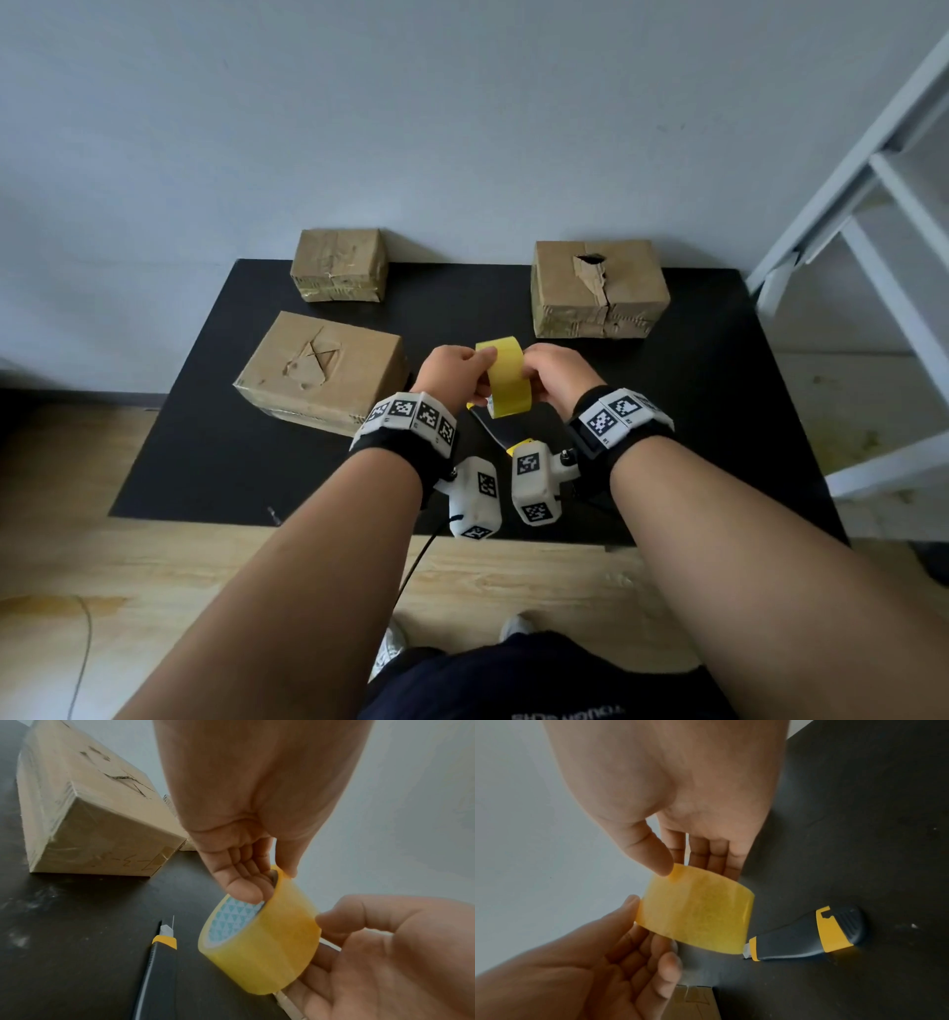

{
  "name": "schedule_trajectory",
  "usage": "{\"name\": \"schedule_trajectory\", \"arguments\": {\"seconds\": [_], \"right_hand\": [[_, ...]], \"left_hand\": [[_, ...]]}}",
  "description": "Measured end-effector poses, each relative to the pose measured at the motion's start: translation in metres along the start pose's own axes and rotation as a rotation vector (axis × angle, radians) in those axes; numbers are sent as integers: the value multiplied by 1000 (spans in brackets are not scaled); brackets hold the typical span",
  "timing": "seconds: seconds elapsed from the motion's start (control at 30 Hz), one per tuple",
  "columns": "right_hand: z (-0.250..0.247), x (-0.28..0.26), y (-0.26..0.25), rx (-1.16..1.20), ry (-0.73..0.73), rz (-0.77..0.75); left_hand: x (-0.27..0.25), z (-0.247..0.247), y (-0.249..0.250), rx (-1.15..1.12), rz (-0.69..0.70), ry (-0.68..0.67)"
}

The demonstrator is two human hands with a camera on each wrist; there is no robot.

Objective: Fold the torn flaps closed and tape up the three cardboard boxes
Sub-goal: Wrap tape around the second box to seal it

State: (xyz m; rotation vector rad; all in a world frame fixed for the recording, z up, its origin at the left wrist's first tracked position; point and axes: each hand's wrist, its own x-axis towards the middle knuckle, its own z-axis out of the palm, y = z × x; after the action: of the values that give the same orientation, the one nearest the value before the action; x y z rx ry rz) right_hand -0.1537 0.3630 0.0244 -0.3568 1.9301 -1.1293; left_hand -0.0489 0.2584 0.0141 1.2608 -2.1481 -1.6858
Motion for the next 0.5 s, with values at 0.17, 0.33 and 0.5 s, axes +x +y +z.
{"name": "schedule_trajectory", "arguments": {"seconds": [0.17,0.33,0.5], "right_hand": [[0,-8,-9,-140,-36,-38],[2,0,-9,-111,-9,-37],[3,0,-19,-53,33,23]], "left_hand": [[3,-2,4,1,2,12],[1,-5,6,-21,8,9],[-4,-10,4,28,69,-65]]}}
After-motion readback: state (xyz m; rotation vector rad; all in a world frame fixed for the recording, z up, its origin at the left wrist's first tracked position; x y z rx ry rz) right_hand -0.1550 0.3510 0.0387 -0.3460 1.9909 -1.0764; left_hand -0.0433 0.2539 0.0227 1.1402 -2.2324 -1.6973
